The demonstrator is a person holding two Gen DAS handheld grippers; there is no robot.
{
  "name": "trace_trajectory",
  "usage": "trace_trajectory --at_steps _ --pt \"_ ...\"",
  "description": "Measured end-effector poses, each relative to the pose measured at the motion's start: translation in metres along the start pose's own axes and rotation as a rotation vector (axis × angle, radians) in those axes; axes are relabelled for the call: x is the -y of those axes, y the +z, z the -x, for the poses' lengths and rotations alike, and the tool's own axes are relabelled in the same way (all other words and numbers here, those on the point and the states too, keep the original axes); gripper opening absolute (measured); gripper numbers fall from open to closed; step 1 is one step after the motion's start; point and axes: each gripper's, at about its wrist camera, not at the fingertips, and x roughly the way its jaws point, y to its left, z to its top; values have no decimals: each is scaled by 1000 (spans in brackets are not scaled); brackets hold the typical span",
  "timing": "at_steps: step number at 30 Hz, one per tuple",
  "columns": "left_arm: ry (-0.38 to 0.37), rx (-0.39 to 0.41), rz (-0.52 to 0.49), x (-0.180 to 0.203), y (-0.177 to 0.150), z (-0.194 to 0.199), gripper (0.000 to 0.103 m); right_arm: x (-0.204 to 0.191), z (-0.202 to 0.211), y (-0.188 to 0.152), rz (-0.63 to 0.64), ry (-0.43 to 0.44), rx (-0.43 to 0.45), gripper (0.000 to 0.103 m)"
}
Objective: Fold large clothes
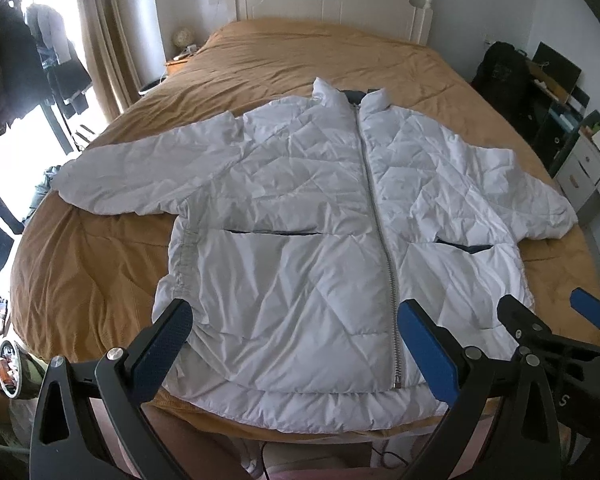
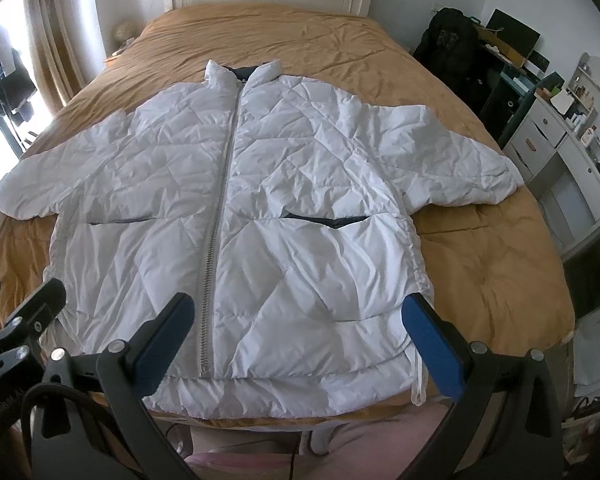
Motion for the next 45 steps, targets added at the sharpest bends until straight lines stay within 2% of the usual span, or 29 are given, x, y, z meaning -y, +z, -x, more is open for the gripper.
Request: trace_trajectory --at_steps 45 --pt "-8 -56 32 -9 -6 -13 102 -4 -3 -6 3 16 -16 103"
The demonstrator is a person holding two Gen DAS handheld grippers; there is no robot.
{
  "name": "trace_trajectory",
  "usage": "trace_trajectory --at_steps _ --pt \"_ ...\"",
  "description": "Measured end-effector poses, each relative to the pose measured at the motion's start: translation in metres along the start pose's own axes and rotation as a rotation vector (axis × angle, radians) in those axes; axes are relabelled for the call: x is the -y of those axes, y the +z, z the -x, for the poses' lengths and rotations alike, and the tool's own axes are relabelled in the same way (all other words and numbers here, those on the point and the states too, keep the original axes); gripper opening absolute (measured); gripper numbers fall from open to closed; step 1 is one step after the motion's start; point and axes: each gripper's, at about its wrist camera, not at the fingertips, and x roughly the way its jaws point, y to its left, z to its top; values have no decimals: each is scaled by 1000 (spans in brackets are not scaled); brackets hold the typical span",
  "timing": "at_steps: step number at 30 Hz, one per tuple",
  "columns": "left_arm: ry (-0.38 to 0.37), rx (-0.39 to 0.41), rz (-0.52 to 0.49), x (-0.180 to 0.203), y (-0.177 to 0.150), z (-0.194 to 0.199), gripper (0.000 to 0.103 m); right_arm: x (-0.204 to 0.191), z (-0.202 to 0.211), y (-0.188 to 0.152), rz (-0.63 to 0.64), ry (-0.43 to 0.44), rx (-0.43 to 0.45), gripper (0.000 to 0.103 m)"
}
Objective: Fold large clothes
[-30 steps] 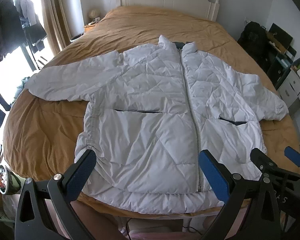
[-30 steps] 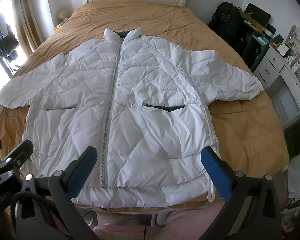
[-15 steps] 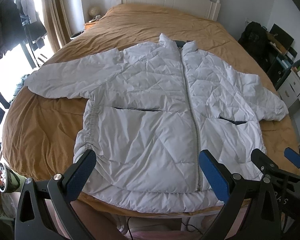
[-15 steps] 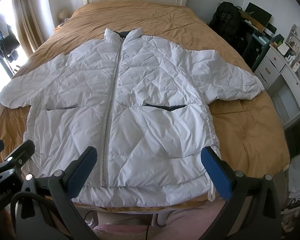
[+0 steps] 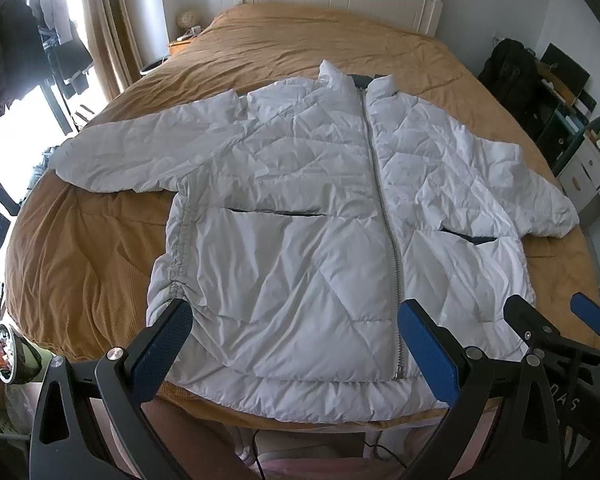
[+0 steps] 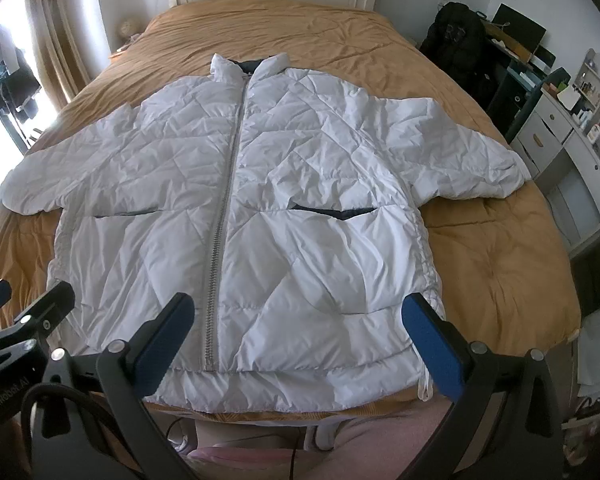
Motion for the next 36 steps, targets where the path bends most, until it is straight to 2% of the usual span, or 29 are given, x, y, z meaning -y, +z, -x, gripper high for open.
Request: trace_trajectory --at_steps 27,36 --pt "-20 -35 44 -15 4 -14 102 -8 -6 2 6 1 -15 103" --pt "-18 -37 24 -17 6 -18 102 -17 -11 6 17 0 -23 103"
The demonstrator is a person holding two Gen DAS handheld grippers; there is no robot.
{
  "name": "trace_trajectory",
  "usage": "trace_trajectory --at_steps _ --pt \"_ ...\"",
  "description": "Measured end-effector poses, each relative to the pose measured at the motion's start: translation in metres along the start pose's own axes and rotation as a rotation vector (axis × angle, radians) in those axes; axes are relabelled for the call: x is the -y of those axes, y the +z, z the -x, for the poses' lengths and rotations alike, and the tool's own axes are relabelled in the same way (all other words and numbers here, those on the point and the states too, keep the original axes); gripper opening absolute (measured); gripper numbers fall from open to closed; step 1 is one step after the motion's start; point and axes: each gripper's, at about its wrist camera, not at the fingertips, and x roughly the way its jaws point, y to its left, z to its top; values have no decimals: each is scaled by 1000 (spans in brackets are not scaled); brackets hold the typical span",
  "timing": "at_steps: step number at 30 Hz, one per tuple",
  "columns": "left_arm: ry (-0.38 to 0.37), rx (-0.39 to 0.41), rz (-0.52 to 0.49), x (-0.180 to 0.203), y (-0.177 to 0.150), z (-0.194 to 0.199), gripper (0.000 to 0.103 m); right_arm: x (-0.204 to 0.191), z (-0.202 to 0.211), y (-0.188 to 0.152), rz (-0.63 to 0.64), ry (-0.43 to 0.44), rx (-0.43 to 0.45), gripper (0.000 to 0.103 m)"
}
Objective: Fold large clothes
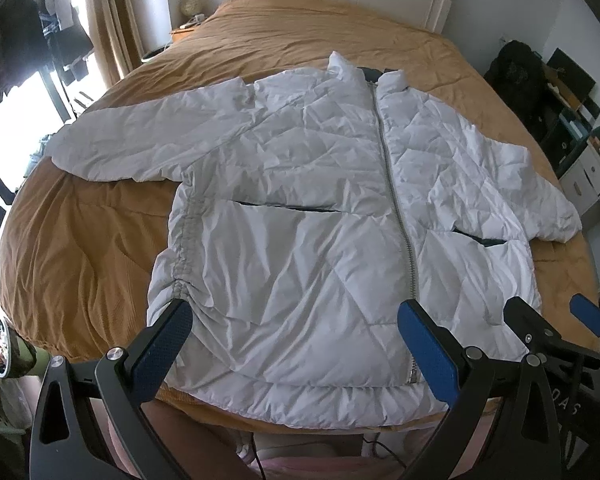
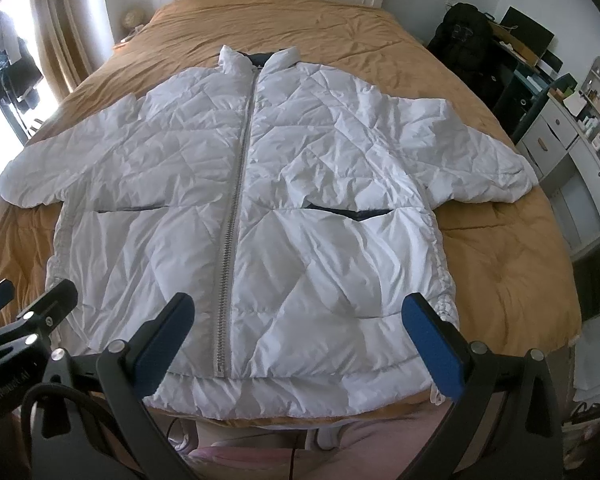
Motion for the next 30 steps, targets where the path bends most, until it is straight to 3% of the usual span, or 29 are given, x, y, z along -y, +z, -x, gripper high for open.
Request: trace_trajectory --at_steps 5,9,12,16,19,22,27,30 --pt "-13 1 9 -5 -1 -6 102 -1 -2 0 -1 2 -3 103" --pt "-153 -77 74 -45 3 -36 102 -3 -16 -1 7 1 -28 103" --pt "-104 -36 215 -121 23 -51 101 -1 -31 1 4 -12 -45 103" --pt "-9 33 428 -256 64 -70 102 0 -50 7 -9 -38 -56 103" --pt "-69 71 576 -343 94 -89 102 -1 -61 13 -23 -32 -64 103" --pt "-115 73 682 -405 122 -116 102 -5 -77 22 -38 -23 -74 103" --pt "-81 57 715 -454 159 -167 101 -8 -104 39 -66 -27 -84 103" --pt "-187 75 821 -481 164 -197 101 -9 -115 40 -70 -41 -93 103"
